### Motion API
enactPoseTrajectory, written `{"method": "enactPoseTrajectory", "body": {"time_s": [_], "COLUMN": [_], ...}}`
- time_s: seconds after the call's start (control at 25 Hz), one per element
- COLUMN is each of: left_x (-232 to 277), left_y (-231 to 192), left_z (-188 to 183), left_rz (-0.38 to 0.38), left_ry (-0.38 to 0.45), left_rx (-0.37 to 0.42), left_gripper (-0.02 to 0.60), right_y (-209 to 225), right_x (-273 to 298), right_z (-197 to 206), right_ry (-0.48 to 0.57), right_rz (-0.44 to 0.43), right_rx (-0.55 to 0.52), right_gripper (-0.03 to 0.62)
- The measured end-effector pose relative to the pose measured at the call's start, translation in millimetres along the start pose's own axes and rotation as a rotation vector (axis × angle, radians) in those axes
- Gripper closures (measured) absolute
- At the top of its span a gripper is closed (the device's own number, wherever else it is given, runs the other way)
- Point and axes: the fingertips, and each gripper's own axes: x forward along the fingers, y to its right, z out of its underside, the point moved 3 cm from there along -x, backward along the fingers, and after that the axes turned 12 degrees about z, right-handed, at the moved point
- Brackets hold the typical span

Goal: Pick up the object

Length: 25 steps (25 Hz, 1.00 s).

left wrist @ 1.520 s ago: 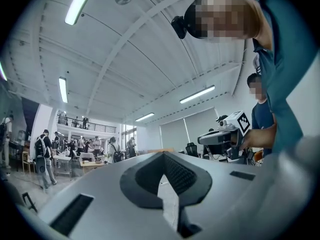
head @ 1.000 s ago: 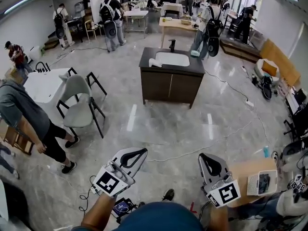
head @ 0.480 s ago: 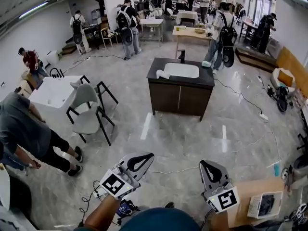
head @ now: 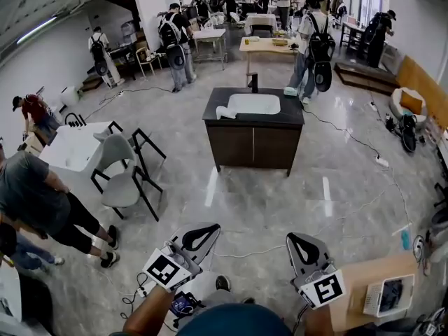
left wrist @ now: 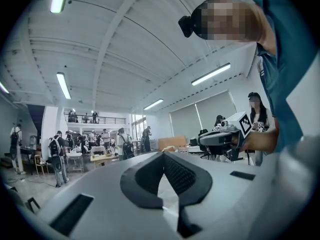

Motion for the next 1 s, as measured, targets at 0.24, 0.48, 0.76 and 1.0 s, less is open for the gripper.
{"method": "enactPoseTrajectory", "body": {"time_s": [0.24, 0.48, 0.76, 1.0], "left_x": [15.4, 9.9, -3.6, -11.7], "left_y": [-43.2, -93.5, -150.0, -180.5], "left_z": [7.7, 10.5, 24.5, 27.3], "left_rz": [0.032, 0.053, 0.078, 0.08], "left_ry": [0.026, 0.075, 0.097, 0.128], "left_rx": [0.014, 0.007, -0.02, -0.032], "left_gripper": [0.578, 0.578, 0.578, 0.578], "right_y": [12.0, 3.3, -13.9, -24.1], "right_x": [34.2, 81.4, 137.1, 170.4], "right_z": [-3.0, -6.2, -7.6, -8.3], "right_ry": [-0.012, -0.038, -0.05, -0.072], "right_rz": [0.043, 0.068, 0.088, 0.078], "right_rx": [-0.027, -0.067, -0.097, -0.11], "right_gripper": [0.58, 0.58, 0.58, 0.58]}}
